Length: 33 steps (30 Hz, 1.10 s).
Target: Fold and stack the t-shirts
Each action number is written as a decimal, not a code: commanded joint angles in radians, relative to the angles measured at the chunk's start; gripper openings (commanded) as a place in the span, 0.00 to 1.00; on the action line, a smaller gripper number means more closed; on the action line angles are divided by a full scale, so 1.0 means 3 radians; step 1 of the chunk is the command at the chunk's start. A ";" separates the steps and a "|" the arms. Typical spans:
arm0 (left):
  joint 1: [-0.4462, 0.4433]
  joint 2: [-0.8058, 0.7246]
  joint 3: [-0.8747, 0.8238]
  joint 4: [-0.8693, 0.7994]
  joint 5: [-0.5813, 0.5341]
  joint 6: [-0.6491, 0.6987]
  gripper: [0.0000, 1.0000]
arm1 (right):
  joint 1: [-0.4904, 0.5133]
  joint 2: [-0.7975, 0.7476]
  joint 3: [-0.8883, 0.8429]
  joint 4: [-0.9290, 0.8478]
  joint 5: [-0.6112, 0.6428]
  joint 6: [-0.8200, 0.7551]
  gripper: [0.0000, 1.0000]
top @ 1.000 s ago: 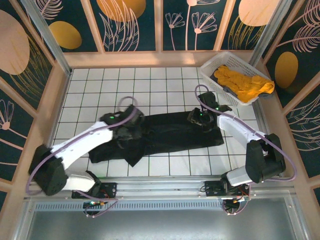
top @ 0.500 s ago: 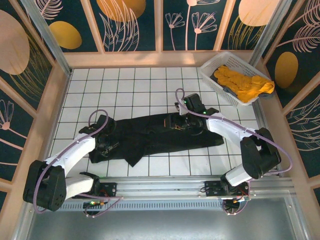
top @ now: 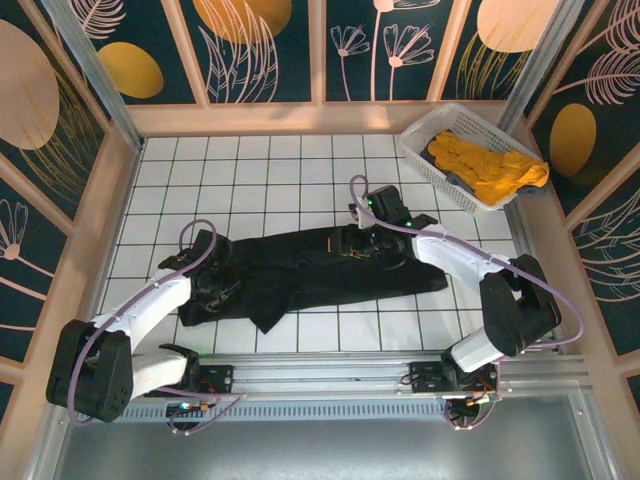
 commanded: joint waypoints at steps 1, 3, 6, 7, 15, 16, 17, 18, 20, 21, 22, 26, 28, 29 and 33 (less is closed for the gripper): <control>0.0017 -0.0033 0.0054 -0.0087 -0.0004 0.0038 0.13 | -0.0016 0.0048 0.0082 -0.0012 0.0018 -0.0063 0.49; 0.0018 -0.0045 0.0080 -0.0147 -0.0025 0.0064 0.08 | -0.0016 0.0056 0.0086 -0.0012 0.0028 -0.0056 0.48; 0.0017 -0.0067 0.0115 -0.0237 -0.0098 0.0095 0.00 | -0.0016 0.0065 0.0086 -0.0019 0.0053 -0.0049 0.48; 0.0018 -0.0066 0.0149 -0.0289 -0.0142 0.0113 0.00 | -0.0016 0.0068 0.0088 -0.0024 0.0063 -0.0050 0.47; 0.0021 -0.0102 0.0631 -0.0728 -0.0435 0.0140 0.00 | -0.0012 0.0053 0.0104 -0.0068 0.0154 -0.0045 0.47; 0.0017 -0.0067 0.0677 -0.0766 -0.0462 0.0164 0.00 | -0.0016 0.0058 0.0104 -0.0073 0.0161 -0.0045 0.47; 0.0021 -0.0036 0.0722 -0.0796 -0.0483 0.0190 0.00 | -0.0097 0.0057 0.0103 -0.0073 0.0161 -0.0041 0.47; 0.0026 0.0002 0.0764 -0.0828 -0.0512 0.0216 0.00 | -0.0113 0.0060 0.0106 -0.0074 0.0166 -0.0040 0.47; 0.0045 0.0083 0.0849 -0.0859 -0.0559 0.0269 0.00 | -0.0128 0.0066 0.0110 -0.0078 0.0171 -0.0044 0.47; 0.0056 0.0124 0.0898 -0.0870 -0.0579 0.0292 0.00 | -0.0133 0.0067 0.0107 -0.0083 0.0175 -0.0045 0.47; 0.0067 0.0163 0.0946 -0.0873 -0.0597 0.0321 0.00 | -0.0137 0.0067 0.0117 -0.0088 0.0181 -0.0045 0.47; 0.0109 0.0329 0.1103 -0.0890 -0.0686 0.0434 0.00 | -0.0153 0.0051 0.0098 -0.0094 0.0186 -0.0041 0.46; 0.0133 0.0418 0.1168 -0.0907 -0.0740 0.0506 0.00 | -0.0160 0.0033 0.0085 -0.0102 0.0204 -0.0040 0.46; 0.0144 0.0449 0.1179 -0.0910 -0.0764 0.0535 0.00 | -0.0164 0.0025 0.0077 -0.0112 0.0224 -0.0040 0.46; 0.0187 0.0585 0.1172 -0.0892 -0.0937 0.0651 0.00 | -0.0222 -0.0034 0.0027 -0.0165 0.0355 -0.0022 0.45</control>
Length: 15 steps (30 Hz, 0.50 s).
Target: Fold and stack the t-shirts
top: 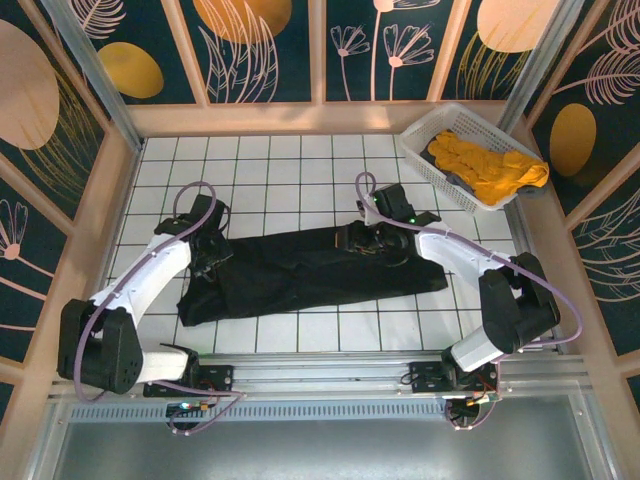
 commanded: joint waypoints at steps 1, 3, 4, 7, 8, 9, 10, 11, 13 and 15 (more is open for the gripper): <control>0.0048 0.0118 0.0048 -0.0095 -0.0278 0.0197 0.00 | -0.0081 -0.0081 -0.0011 -0.0103 0.0166 -0.0022 0.44; 0.0065 0.0190 0.0033 -0.0039 -0.0381 0.0255 0.00 | -0.0136 -0.0120 -0.0051 -0.0109 0.0229 -0.0001 0.42; 0.0075 0.0238 0.0029 0.0002 -0.0443 0.0276 0.00 | -0.0171 -0.0143 -0.0073 -0.0109 0.0255 0.0011 0.40; 0.0103 0.0380 0.0031 0.0142 -0.0572 0.0343 0.00 | -0.0272 -0.0175 -0.0116 -0.0114 0.0283 0.0020 0.36; 0.0102 0.0424 0.0034 0.0180 -0.0600 0.0357 0.00 | -0.0295 -0.0178 -0.0123 -0.0119 0.0278 0.0020 0.36; 0.0102 0.0470 0.0040 0.0220 -0.0623 0.0373 0.00 | -0.0319 -0.0187 -0.0129 -0.0127 0.0278 0.0015 0.35; 0.0102 0.0512 0.0049 0.0268 -0.0635 0.0379 0.00 | -0.0332 -0.0193 -0.0130 -0.0134 0.0278 0.0008 0.35; 0.0102 0.0548 0.0053 0.0302 -0.0636 0.0388 0.00 | -0.0344 -0.0195 -0.0133 -0.0144 0.0281 0.0005 0.34; 0.0102 0.0640 0.0052 0.0350 -0.0646 0.0393 0.00 | -0.0365 -0.0196 -0.0153 -0.0155 0.0283 0.0003 0.34; 0.0102 0.0712 0.0050 0.0378 -0.0662 0.0399 0.00 | -0.0391 -0.0205 -0.0165 -0.0174 0.0310 0.0010 0.34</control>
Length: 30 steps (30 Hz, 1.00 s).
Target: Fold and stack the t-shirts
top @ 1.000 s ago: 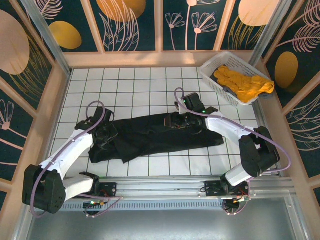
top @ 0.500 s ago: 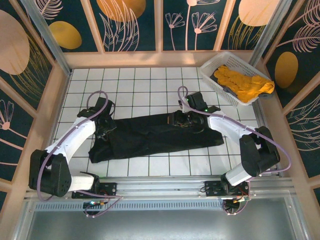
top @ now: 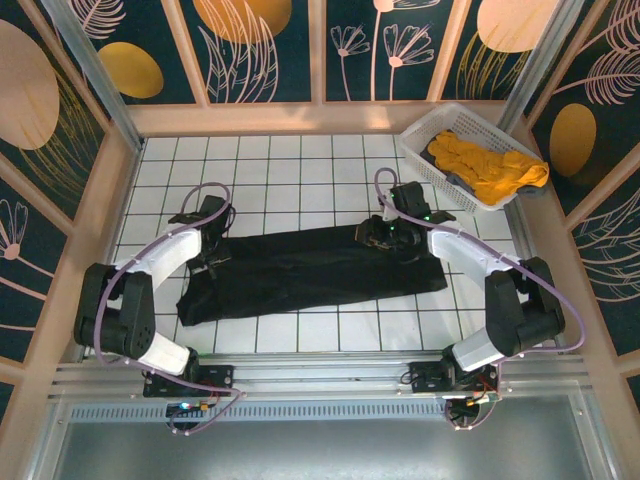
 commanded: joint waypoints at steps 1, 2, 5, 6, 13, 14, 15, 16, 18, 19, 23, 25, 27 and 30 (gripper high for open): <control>0.0031 0.0114 0.0052 0.0109 -0.0184 0.0081 0.00 | -0.0044 -0.0103 -0.0070 -0.0124 0.0092 -0.0014 0.33; 0.0028 0.0129 0.0057 0.0124 -0.0200 0.0085 0.00 | -0.0064 -0.0108 -0.0077 -0.0137 0.0122 -0.0009 0.33; 0.0028 0.0148 0.0147 0.0072 -0.0303 0.0079 0.27 | -0.0146 -0.0124 -0.0071 -0.0197 0.0290 -0.0004 0.33; 0.0029 0.0122 0.0165 0.0015 -0.0347 0.0056 0.42 | -0.0195 -0.0120 -0.0060 -0.0237 0.0367 -0.0008 0.32; 0.0028 -0.0457 0.0318 -0.0312 0.0348 -0.0528 0.54 | -0.0529 0.0083 0.0073 -0.0410 0.0688 -0.0080 0.28; 0.0019 -0.0551 0.0236 -0.0284 0.0594 -0.0693 0.51 | -0.0558 0.0153 0.0110 -0.0442 0.0749 -0.0090 0.28; 0.0009 -0.0656 0.0081 -0.0208 0.0838 -0.0876 0.48 | -0.0592 0.0230 0.0142 -0.0468 0.0802 -0.0093 0.27; -0.0018 -0.0745 -0.0050 -0.0115 0.1059 -0.1042 0.45 | -0.0621 0.0303 0.0165 -0.0491 0.0828 -0.0105 0.27; -0.0120 -0.0882 -0.0350 0.0145 0.1393 -0.1406 0.43 | -0.0681 0.0447 0.0213 -0.0503 0.0881 -0.0124 0.26; -0.0172 -0.0917 -0.0432 0.0244 0.1453 -0.1532 0.42 | -0.0696 0.0511 0.0242 -0.0508 0.0909 -0.0145 0.26; -0.0262 -0.0808 -0.0715 0.0751 0.1627 -0.1870 0.40 | -0.0708 0.0780 0.0452 -0.0577 0.1062 -0.0252 0.26; -0.0255 -0.0687 -0.0830 0.1031 0.1642 -0.1999 0.39 | -0.0709 0.0897 0.0556 -0.0638 0.1146 -0.0296 0.26; -0.0204 -0.0475 -0.0873 0.1180 0.1618 -0.2018 0.38 | -0.0708 0.1066 0.0662 -0.0783 0.1245 -0.0337 0.26; -0.0050 -0.0082 -0.0747 0.1200 0.1494 -0.1815 0.36 | -0.0706 0.1262 0.0662 -0.0956 0.1355 -0.0320 0.25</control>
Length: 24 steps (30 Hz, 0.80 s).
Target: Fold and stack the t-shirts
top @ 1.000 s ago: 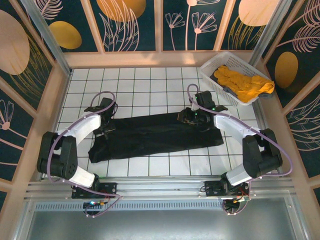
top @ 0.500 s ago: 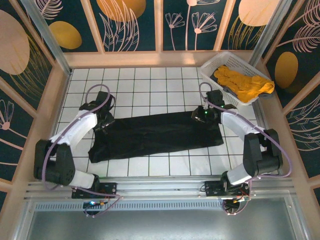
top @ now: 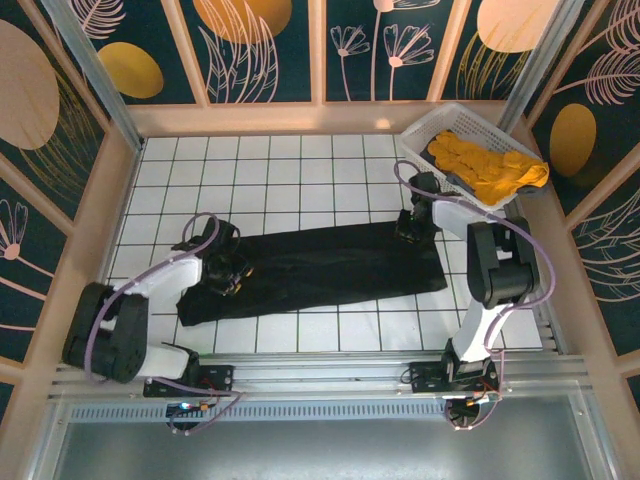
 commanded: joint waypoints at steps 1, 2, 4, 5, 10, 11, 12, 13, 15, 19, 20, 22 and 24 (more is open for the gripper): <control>0.0174 0.0375 0.0154 0.0240 -0.0051 0.0063 0.35 | -0.0005 0.0158 -0.0018 -0.0363 0.0228 -0.0037 0.25; 0.0245 0.0519 0.0279 0.0216 -0.0084 0.0182 0.35 | -0.0005 0.0140 -0.0088 -0.0377 0.0222 0.0013 0.25; 0.0383 0.0780 0.0574 0.0151 -0.0145 0.0393 0.35 | 0.0001 0.0052 -0.0244 -0.0386 0.0202 0.0124 0.25; 0.0455 0.0909 0.0774 0.0140 -0.0169 0.0493 0.35 | 0.0010 0.0005 -0.0326 -0.0401 0.0209 0.0193 0.26; 0.0577 0.1993 0.2232 0.0003 -0.0051 0.0974 0.37 | 0.0218 -0.0257 -0.0655 -0.0591 0.0263 0.0433 0.26; 0.0576 0.2266 0.2628 -0.0047 0.0076 0.1014 0.37 | 0.0311 -0.0337 -0.0736 -0.0633 0.0254 0.0483 0.26; 0.0569 0.2488 0.2907 -0.0066 0.0177 0.1032 0.38 | 0.0388 -0.0429 -0.0819 -0.0670 0.0242 0.0529 0.26; 0.0563 0.2725 0.3249 -0.0075 0.0282 0.1024 0.39 | 0.0506 -0.0537 -0.0922 -0.0697 0.0197 0.0597 0.26; 0.0530 0.3118 0.3792 -0.0058 0.0439 0.0959 0.39 | 0.0772 -0.0731 -0.1116 -0.0727 0.0065 0.0754 0.27; 0.0352 0.3749 0.4721 0.0060 0.0747 0.0762 0.39 | 0.1403 -0.0882 -0.1392 -0.0605 -0.0398 0.1118 0.27; 0.0290 0.3874 0.4888 0.0154 0.0833 0.0684 0.40 | 0.1560 -0.0875 -0.1411 -0.0538 -0.0503 0.1212 0.28; 0.0183 0.4106 0.5144 0.0342 0.0987 0.0523 0.39 | 0.1802 -0.0810 -0.1386 -0.0426 -0.0644 0.1378 0.28; 0.0099 0.4310 0.5380 0.0501 0.1063 0.0379 0.39 | 0.1977 -0.0744 -0.1317 -0.0284 -0.0733 0.1535 0.28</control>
